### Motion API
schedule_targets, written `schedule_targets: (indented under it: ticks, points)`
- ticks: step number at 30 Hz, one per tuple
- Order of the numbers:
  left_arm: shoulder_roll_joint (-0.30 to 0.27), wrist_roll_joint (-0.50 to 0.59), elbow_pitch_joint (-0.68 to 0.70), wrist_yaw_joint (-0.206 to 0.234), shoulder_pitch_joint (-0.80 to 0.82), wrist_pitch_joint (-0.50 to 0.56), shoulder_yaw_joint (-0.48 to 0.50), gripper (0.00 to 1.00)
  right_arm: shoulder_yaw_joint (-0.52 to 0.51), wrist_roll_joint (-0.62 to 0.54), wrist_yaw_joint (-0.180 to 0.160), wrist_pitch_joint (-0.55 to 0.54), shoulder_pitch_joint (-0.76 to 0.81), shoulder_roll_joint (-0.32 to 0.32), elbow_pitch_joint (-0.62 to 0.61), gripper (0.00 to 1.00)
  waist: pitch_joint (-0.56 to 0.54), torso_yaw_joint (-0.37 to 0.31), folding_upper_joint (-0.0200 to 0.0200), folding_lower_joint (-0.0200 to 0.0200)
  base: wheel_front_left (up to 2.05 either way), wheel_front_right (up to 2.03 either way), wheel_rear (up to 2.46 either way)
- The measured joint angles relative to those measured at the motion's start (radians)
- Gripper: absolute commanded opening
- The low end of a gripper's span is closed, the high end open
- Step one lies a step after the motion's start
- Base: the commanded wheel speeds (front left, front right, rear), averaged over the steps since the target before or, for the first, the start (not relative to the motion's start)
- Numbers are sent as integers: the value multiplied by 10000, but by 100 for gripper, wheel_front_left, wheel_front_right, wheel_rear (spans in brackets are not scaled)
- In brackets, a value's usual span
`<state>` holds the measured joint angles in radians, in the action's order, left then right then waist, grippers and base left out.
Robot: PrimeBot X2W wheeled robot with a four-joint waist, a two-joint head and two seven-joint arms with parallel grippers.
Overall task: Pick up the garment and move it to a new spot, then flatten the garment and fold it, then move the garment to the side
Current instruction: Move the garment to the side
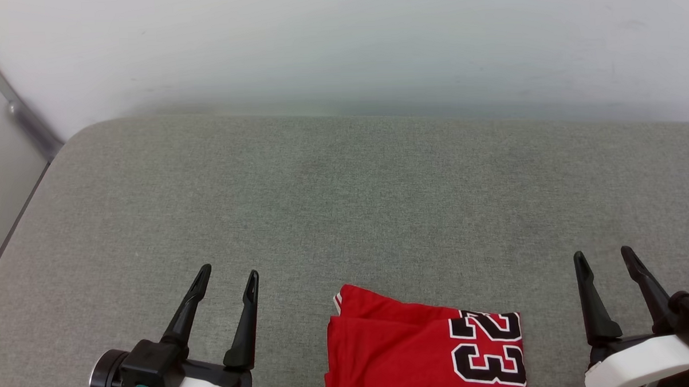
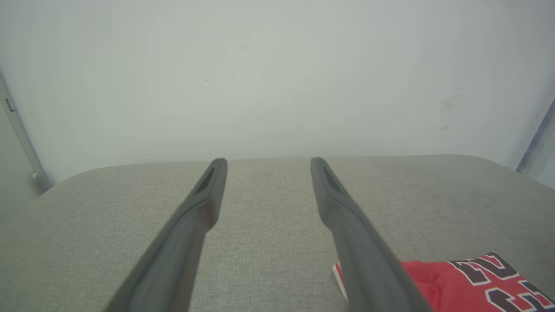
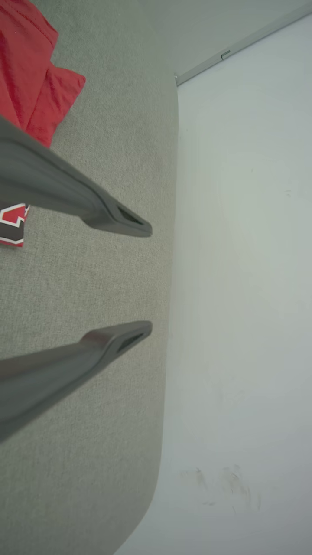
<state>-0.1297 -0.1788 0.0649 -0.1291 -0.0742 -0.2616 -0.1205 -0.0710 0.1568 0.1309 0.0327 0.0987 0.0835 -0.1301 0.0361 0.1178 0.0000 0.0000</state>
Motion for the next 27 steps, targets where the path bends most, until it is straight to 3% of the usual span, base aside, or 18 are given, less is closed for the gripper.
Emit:
schedule_targets:
  ticks: [5,9,16,21,27]
  points:
    - [10,12,-21,0,2,0,-19,100,-25,50,0,-320,14,6,-35,100,26,27,0,0,0,0,0]
    - [15,27,-25,0,33,0,-56,100,13,240,0,-1195,67,199,-157,100,108,67,0,0,0,0,0]
    - [13,27,-21,0,181,0,-52,100,631,1484,0,-5058,466,662,-790,100,342,128,0,0,0,0,0]
    - [56,6,-54,0,368,0,-163,100,581,1871,0,-8215,875,456,-1404,100,566,258,0,0,0,0,0]
    - [150,-21,-79,0,601,0,-326,100,155,1528,0,-9950,898,2,-1544,100,902,550,0,0,0,0,0]
